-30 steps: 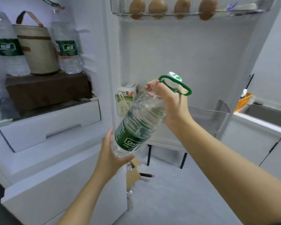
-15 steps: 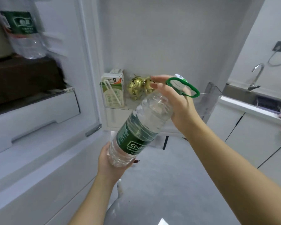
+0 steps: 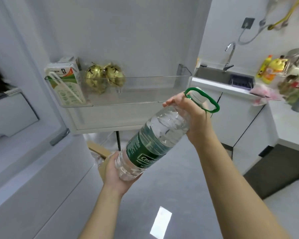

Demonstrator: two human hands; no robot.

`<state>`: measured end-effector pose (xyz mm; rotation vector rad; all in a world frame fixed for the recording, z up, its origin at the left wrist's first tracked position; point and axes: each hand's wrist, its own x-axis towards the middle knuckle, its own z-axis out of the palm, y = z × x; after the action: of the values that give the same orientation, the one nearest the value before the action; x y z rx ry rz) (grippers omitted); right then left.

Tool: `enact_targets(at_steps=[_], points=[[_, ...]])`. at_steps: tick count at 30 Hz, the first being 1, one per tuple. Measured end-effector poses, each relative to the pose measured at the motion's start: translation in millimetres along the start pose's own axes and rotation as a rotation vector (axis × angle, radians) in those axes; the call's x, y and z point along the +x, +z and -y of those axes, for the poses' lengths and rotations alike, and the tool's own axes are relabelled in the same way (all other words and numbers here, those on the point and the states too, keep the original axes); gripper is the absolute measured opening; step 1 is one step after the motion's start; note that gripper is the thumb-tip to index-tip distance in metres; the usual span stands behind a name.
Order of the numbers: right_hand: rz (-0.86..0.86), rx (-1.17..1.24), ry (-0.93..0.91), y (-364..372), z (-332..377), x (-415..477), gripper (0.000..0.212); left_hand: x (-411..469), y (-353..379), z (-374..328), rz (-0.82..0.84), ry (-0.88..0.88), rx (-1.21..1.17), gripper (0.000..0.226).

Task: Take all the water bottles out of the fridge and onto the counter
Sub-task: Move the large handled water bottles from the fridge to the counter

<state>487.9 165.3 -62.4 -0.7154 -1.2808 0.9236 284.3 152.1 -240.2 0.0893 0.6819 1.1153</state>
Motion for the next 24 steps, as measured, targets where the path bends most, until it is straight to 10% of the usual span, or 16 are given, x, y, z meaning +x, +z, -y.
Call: enact_targets(at_steps=[24], points=[[-0.247, -0.084, 0.044, -316.0, 56.1, -57.2, 0.019, 56.3, 155.9, 254.1, 0.089, -0.221, 0.145, 0.037]])
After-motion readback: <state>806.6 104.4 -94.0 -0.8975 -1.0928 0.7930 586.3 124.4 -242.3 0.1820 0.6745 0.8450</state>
